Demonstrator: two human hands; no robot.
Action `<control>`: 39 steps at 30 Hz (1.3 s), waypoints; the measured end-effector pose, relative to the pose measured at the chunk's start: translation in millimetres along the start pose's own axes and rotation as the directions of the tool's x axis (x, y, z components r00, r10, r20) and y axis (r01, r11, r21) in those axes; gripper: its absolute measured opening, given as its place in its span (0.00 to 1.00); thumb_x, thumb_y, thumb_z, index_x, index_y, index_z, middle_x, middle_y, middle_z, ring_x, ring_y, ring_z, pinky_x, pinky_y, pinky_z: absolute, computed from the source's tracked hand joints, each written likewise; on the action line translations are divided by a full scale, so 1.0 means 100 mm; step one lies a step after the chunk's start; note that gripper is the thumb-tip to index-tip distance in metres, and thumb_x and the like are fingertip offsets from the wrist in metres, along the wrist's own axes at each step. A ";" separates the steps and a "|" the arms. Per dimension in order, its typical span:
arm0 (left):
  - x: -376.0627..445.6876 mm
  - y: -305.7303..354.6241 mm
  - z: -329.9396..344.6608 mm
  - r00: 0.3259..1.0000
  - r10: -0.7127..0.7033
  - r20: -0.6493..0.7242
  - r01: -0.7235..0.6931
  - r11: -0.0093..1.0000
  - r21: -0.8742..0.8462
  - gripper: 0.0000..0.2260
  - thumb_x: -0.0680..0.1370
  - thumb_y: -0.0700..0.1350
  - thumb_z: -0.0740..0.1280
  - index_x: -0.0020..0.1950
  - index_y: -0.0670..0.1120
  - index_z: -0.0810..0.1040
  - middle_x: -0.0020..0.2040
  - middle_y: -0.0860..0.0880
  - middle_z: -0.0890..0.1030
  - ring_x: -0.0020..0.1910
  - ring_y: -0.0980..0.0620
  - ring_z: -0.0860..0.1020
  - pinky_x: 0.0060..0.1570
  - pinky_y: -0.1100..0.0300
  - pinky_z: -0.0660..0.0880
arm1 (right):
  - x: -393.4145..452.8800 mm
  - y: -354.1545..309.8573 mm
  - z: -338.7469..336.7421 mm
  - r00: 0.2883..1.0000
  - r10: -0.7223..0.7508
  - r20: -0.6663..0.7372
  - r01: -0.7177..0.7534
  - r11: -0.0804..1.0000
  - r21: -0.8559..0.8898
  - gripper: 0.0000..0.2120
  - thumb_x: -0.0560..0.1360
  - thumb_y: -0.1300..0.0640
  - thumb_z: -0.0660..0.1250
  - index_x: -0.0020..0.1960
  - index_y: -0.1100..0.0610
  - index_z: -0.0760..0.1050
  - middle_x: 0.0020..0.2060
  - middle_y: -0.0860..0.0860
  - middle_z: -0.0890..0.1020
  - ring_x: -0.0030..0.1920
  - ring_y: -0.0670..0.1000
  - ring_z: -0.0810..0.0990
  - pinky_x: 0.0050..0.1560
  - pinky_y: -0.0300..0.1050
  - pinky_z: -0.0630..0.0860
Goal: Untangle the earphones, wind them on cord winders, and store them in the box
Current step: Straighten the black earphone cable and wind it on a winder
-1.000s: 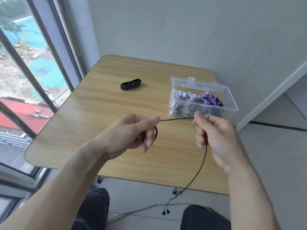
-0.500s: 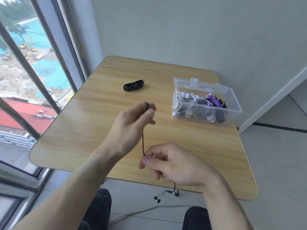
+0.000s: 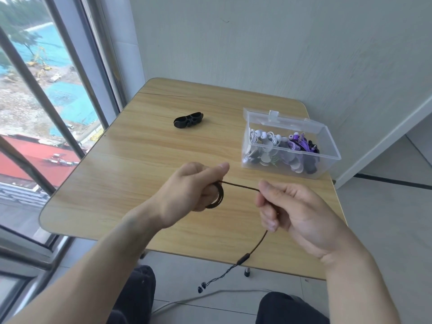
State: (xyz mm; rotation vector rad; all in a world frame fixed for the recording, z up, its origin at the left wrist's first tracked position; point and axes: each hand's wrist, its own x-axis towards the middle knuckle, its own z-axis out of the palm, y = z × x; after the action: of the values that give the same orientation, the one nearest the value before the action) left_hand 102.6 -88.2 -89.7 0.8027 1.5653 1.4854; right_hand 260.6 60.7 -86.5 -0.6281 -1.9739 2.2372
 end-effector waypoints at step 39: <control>0.06 0.01 -0.07 0.997 -0.077 0.006 0.059 0.715 -0.697 0.15 0.83 0.47 0.55 0.38 0.47 0.71 0.31 0.51 0.69 0.26 0.56 0.66 0.22 0.65 0.57 | 0.09 0.03 -0.02 0.986 0.162 0.034 -0.156 0.980 -0.121 0.14 0.77 0.49 0.67 0.42 0.60 0.81 0.28 0.51 0.72 0.25 0.47 0.64 0.29 0.42 0.72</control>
State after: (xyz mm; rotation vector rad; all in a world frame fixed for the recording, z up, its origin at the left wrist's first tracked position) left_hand 93.3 -86.6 -90.0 0.2695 0.8900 1.8474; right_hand 254.0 65.2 -92.0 -0.7830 -2.1618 2.2533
